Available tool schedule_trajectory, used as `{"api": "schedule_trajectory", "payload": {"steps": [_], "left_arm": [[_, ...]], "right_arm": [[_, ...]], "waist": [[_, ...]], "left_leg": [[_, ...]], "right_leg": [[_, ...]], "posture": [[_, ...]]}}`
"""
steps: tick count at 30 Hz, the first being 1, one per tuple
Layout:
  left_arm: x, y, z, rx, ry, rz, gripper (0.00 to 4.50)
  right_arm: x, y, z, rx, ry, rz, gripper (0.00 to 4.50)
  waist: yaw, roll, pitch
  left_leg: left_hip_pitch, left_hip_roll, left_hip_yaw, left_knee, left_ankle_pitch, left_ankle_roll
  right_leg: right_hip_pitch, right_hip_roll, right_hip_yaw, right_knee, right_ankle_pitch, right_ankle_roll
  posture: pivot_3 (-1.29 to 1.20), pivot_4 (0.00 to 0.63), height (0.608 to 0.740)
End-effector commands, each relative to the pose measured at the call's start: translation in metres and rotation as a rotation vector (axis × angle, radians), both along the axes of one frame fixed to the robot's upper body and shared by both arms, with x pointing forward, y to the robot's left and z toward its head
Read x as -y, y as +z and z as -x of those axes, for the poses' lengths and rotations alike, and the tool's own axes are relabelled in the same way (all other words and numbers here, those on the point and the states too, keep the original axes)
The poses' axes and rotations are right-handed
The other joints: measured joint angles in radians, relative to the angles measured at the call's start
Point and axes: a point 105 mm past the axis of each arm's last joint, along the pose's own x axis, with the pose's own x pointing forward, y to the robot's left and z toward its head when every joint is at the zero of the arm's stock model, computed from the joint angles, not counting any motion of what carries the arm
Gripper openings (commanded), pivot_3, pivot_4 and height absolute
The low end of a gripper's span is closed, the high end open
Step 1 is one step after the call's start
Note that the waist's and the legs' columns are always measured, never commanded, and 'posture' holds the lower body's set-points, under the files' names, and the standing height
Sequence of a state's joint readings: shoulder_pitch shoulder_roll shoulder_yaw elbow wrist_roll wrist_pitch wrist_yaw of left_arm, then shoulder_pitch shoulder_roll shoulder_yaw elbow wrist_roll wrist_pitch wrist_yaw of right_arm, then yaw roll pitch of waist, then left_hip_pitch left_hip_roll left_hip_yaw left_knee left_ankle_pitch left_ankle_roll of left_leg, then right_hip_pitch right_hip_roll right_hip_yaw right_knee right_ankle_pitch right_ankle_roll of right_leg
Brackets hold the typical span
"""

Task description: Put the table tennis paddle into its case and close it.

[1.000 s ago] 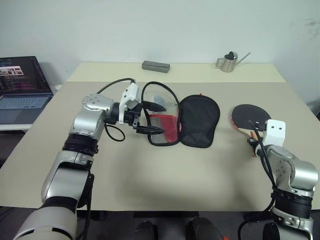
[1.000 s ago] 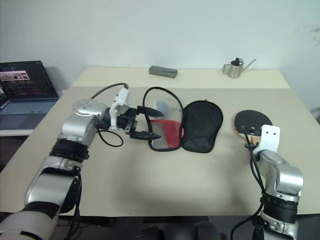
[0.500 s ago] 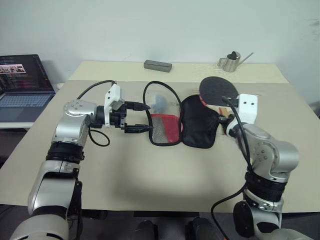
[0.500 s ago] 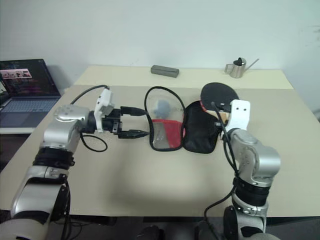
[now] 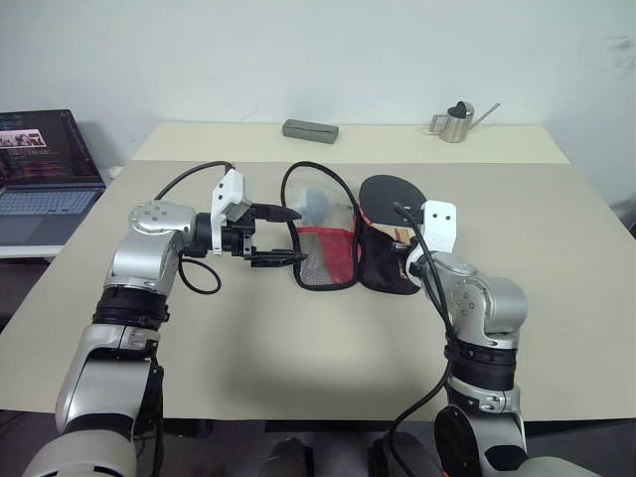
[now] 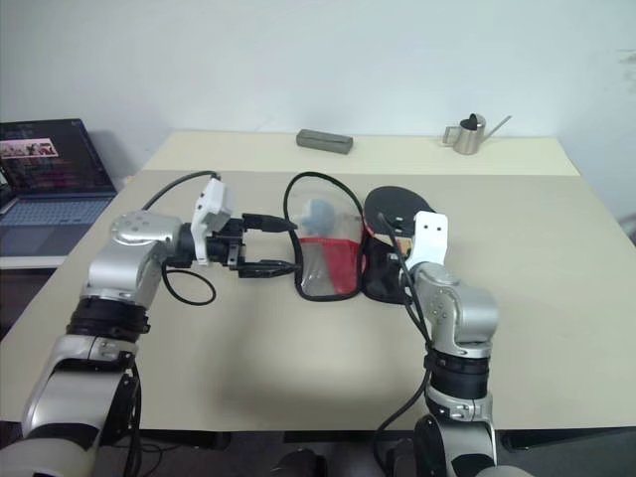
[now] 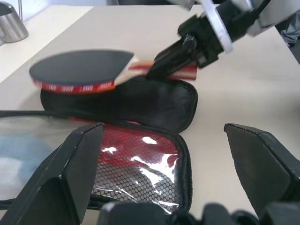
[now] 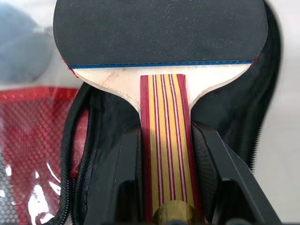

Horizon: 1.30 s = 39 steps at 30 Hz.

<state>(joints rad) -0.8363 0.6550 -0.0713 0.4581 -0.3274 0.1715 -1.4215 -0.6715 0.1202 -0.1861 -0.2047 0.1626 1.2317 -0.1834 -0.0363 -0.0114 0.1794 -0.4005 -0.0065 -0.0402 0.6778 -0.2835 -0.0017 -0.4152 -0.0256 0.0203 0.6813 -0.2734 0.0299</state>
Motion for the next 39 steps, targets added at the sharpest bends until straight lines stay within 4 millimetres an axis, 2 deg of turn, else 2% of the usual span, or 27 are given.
{"api": "schedule_trajectory", "payload": {"steps": [1,6,16,21,26,39], "left_arm": [[0.004,0.014,0.003,0.058,-0.022,0.006,4.50],[0.003,0.014,0.004,0.060,-0.022,0.005,4.50],[-0.001,0.013,0.004,0.060,-0.010,0.005,4.50],[-0.001,0.012,0.005,0.059,-0.009,0.006,4.50],[0.001,0.012,0.003,0.058,-0.015,0.004,4.50],[0.003,0.012,0.001,0.058,-0.025,0.001,4.50]], "right_arm": [[-0.013,0.028,-0.011,0.117,0.009,-0.011,1.11],[-0.014,0.023,-0.020,0.124,0.000,0.006,1.11],[-0.017,0.007,-0.018,0.098,0.005,0.038,1.11],[-0.018,0.010,-0.010,0.109,0.015,0.051,1.11],[-0.018,0.001,0.001,0.087,0.023,0.067,1.11],[-0.010,-0.005,0.005,0.082,-0.008,0.090,1.11]], "waist": [[-0.002,0.000,0.000],[-0.005,0.000,0.000],[-0.008,0.000,0.000],[-0.009,0.000,0.000],[-0.010,0.000,0.000],[-0.011,0.000,0.000]], "left_leg": [[0.000,0.000,0.000,0.000,0.000,0.000],[0.000,0.000,0.000,0.000,0.000,0.000],[0.000,0.000,0.000,0.000,0.000,0.000],[0.000,0.000,0.000,0.000,0.000,0.000],[0.000,0.000,0.000,0.000,0.000,0.000],[0.000,0.000,0.000,0.000,0.000,0.000]], "right_leg": [[0.000,0.000,0.000,0.000,0.000,0.000],[0.000,0.000,0.000,0.000,0.000,0.000],[-0.001,0.000,0.000,0.000,0.000,0.000],[-0.001,0.000,0.000,0.000,0.000,0.000],[-0.001,0.000,0.001,0.000,0.000,0.000],[-0.001,0.000,0.000,0.000,0.000,0.000]], "posture": [[0.00,0.150,0.740],[0.00,0.150,0.740],[0.00,0.150,0.740],[0.00,0.150,0.740],[0.00,0.150,0.740],[0.00,0.150,0.740]]}}
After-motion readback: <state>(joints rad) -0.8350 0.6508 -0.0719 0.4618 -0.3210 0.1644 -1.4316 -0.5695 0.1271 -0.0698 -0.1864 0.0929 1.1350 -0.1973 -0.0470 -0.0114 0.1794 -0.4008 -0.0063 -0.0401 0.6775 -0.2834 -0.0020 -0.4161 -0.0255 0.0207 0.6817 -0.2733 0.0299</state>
